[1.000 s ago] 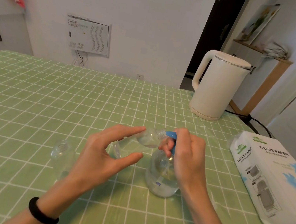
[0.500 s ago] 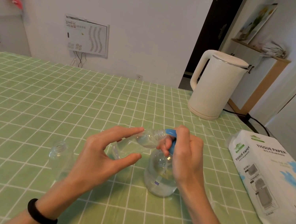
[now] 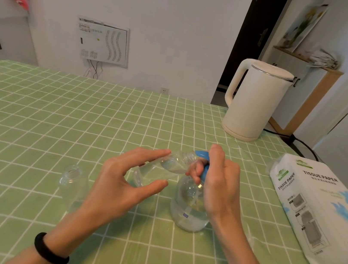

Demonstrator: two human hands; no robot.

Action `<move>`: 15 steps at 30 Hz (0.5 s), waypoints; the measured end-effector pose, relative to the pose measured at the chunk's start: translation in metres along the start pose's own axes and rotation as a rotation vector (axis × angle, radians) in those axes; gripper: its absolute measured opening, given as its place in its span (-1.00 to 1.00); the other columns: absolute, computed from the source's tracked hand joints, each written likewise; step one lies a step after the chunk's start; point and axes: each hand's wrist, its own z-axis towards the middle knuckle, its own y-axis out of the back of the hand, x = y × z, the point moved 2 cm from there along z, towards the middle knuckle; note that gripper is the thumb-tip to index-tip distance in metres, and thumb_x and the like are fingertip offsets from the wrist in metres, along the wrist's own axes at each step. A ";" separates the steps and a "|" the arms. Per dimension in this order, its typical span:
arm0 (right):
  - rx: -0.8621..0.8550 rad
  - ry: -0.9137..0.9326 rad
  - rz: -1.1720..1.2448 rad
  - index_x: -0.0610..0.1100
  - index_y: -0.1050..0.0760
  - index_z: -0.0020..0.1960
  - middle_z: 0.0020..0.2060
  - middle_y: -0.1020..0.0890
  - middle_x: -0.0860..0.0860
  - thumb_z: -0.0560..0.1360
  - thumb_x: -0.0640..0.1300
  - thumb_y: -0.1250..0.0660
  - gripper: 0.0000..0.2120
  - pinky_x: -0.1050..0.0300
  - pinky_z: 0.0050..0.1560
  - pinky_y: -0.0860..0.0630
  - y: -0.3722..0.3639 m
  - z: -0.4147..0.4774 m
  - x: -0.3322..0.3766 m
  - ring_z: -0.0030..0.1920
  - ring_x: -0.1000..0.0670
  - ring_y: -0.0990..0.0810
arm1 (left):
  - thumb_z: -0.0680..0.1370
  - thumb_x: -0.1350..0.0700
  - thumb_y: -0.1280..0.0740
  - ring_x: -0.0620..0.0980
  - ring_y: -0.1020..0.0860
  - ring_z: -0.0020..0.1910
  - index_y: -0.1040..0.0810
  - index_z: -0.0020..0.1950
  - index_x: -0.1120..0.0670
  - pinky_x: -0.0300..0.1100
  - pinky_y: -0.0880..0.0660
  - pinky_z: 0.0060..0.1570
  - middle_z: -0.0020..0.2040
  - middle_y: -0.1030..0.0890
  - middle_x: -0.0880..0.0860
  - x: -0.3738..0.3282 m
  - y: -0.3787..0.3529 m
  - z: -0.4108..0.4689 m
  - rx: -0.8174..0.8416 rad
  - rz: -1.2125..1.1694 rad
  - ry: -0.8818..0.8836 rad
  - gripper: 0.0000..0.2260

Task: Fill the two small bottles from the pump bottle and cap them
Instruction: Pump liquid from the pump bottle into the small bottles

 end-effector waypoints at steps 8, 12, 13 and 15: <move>0.004 0.036 -0.012 -0.06 -0.40 -0.51 -0.54 -0.50 -0.05 0.55 -0.03 -0.09 -0.54 -0.34 0.00 -0.61 0.001 0.000 0.000 -0.36 0.01 -0.62 | 0.43 0.10 -0.58 -0.15 -0.67 0.17 -0.64 0.35 -0.04 -0.37 -0.51 0.12 0.20 -0.72 -0.22 -0.002 0.001 0.000 -0.002 0.005 -0.001 -0.52; 0.002 -0.003 0.014 -0.07 -0.39 -0.51 -0.54 -0.50 -0.06 0.61 0.17 -0.04 -0.40 -0.24 0.01 -0.64 0.001 0.000 -0.001 -0.32 0.02 -0.67 | 0.43 0.10 -0.58 -0.16 -0.67 0.18 -0.64 0.35 -0.04 -0.35 -0.52 0.12 0.20 -0.72 -0.20 -0.002 0.000 0.000 -0.003 0.004 0.004 -0.52; -0.001 -0.004 0.011 -0.07 -0.40 -0.51 -0.53 -0.51 -0.07 0.61 0.23 -0.02 -0.37 -0.19 -0.01 -0.64 0.001 -0.001 -0.001 -0.31 0.01 -0.69 | 0.43 0.10 -0.58 -0.15 -0.67 0.17 -0.64 0.35 -0.03 -0.35 -0.52 0.12 0.21 -0.72 -0.20 -0.001 0.001 0.000 -0.005 0.004 0.005 -0.52; -0.003 -0.001 0.003 -0.08 -0.40 -0.51 -0.53 -0.52 -0.07 0.62 0.25 -0.01 -0.35 -0.18 -0.01 -0.64 0.001 -0.001 -0.001 -0.30 0.00 -0.69 | 0.43 0.09 -0.58 -0.15 -0.67 0.17 -0.64 0.35 -0.03 -0.35 -0.52 0.13 0.21 -0.72 -0.19 -0.002 0.001 0.000 -0.003 0.003 0.002 -0.52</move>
